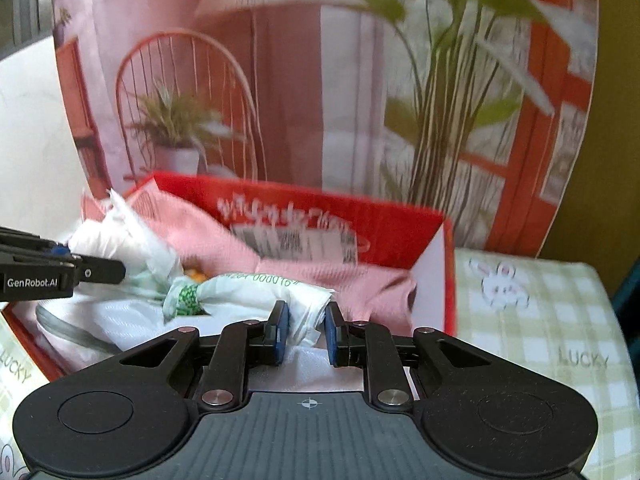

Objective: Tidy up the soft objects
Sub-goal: 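Lower the white bundle into the red box and open the left tool, then move the left tool down to the black eye mask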

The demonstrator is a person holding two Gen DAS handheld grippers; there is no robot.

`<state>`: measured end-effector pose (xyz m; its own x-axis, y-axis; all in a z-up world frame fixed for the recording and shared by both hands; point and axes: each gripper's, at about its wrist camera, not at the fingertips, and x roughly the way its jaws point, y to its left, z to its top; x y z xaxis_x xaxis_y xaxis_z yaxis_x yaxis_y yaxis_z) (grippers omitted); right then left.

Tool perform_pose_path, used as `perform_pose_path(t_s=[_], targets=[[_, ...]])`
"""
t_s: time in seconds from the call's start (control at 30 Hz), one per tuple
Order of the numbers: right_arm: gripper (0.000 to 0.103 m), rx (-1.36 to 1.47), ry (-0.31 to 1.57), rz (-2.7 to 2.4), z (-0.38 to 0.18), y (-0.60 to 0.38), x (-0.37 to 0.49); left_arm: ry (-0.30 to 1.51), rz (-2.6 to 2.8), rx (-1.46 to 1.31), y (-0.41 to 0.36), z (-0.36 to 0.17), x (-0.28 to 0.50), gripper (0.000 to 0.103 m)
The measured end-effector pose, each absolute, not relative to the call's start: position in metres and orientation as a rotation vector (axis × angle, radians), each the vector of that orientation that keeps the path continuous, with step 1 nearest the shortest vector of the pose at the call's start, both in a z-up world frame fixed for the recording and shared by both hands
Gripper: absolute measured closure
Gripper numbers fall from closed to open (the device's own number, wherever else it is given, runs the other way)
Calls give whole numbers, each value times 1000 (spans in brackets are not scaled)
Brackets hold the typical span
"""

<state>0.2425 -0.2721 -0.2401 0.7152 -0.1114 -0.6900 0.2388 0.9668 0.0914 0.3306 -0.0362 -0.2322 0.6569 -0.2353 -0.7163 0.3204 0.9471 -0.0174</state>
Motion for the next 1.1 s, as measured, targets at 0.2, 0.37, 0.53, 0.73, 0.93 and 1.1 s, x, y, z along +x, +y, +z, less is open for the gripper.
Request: perform_pose_path(t_s=[0.2,0.37,0.53,0.73,0.93,1.1], targets=[[77,172,768,-225,-244,-267,238,788,-331,82,-30,-225,326,61],[61,239,601,-240,-229,-269,208,692,-343,1,-15,-205,312,30],[61,218,520,-226,-217,-258,177,649,-374,6,-13,-189,288,30],[61,215,436,-190,-204,-244,140,607,-390,43,-11,-182,244,30],[61,184,388,-167,-204,-227,99,570,-402,55,4,-188,200,30],[61,162,385,-146,-215,-212,72,599,-409,69,12,-206,176,30]])
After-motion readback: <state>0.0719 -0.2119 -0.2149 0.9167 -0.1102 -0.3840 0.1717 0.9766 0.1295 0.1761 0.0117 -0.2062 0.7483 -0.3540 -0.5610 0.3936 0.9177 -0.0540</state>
